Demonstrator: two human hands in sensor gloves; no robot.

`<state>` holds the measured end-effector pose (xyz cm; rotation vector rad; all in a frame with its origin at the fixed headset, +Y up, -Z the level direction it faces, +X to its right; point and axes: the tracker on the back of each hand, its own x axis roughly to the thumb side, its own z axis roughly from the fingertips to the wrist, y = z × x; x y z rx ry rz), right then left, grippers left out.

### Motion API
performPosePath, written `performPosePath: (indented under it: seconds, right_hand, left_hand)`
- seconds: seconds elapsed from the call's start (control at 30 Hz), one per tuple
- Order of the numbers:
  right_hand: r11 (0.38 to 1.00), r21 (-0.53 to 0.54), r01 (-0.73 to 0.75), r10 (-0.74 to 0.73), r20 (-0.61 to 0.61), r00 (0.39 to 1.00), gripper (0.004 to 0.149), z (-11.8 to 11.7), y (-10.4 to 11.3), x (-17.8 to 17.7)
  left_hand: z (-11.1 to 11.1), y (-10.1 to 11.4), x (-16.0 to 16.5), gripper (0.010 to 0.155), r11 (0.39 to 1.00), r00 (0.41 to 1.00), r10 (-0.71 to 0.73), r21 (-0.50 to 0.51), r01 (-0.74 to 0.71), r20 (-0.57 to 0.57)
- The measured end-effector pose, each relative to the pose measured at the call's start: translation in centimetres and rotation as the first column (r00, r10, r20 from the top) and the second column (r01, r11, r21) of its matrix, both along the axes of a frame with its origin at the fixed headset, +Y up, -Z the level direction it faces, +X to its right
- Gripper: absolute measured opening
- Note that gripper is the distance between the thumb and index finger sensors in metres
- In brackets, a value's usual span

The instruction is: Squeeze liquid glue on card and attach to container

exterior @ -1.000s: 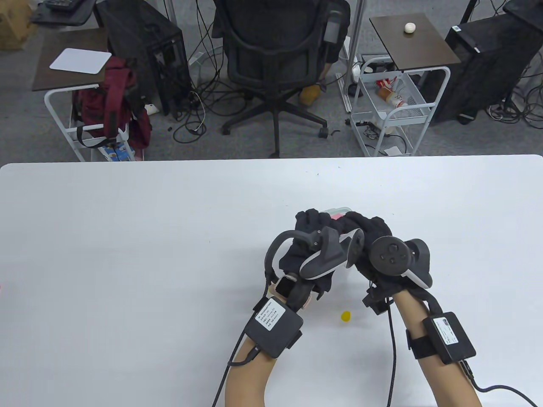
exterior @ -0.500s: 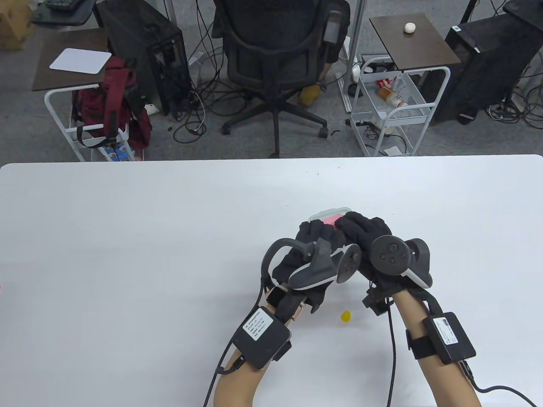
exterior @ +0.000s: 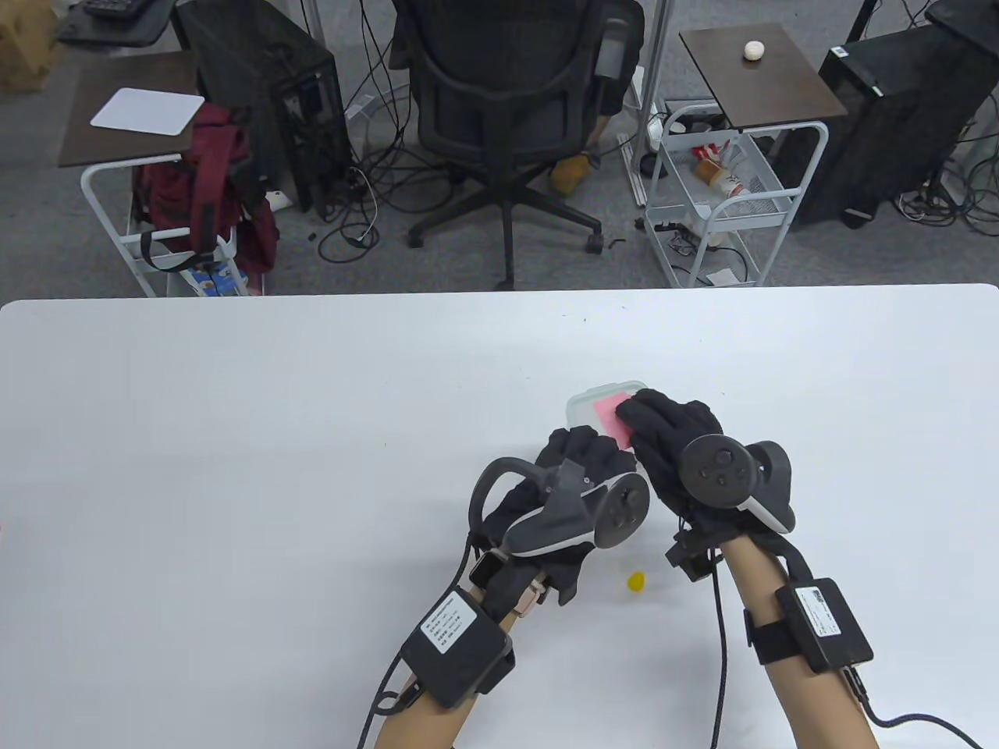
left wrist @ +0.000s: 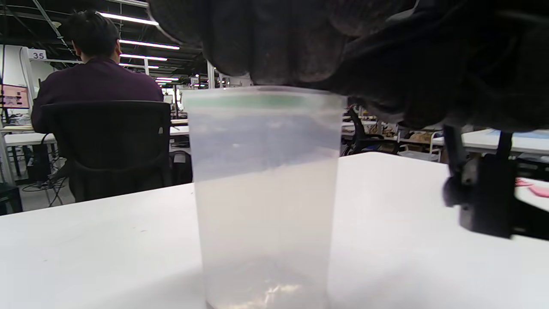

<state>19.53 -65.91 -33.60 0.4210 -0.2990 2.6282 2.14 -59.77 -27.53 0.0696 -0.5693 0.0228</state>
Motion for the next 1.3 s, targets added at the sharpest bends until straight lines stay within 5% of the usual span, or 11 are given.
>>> performPosePath:
  seconds: [0.2,0.43,0.7,0.97,1.3]
  right_hand:
    - [0.998,-0.008,0.069,-0.069,0.0,0.998,0.047,0.2,-0.3,0.2]
    - [0.989,0.079,0.123,-0.126,0.036,0.991,0.05,1.5,0.7,1.7]
    - [0.93,0.219,0.294,-0.306,0.022,0.952,0.042,7.8,0.3,3.4]
    - [0.861,-0.017,0.508,-0.508,-0.039,0.86,0.039,12.5,-7.0,-0.1]
    - [0.869,-0.103,0.484,-0.49,-0.037,0.871,0.039,13.1,-8.6,-0.2]
  left_hand:
    - [3.8,-2.2,-3.0,0.049,0.947,0.946,0.31,-0.117,-0.299,0.097]
    - [6.7,-6.9,-6.5,0.049,0.913,0.917,0.395,-0.134,-0.384,0.061]
    - [7.1,-10.3,-8.6,0.049,0.833,0.855,0.519,-0.217,-0.509,-0.011]
    - [6.9,-13.1,-9.2,0.047,0.661,0.712,0.685,-0.281,-0.696,-0.152]
    - [6.4,-13.5,-9.7,0.043,0.685,0.739,0.66,-0.294,-0.666,-0.136]
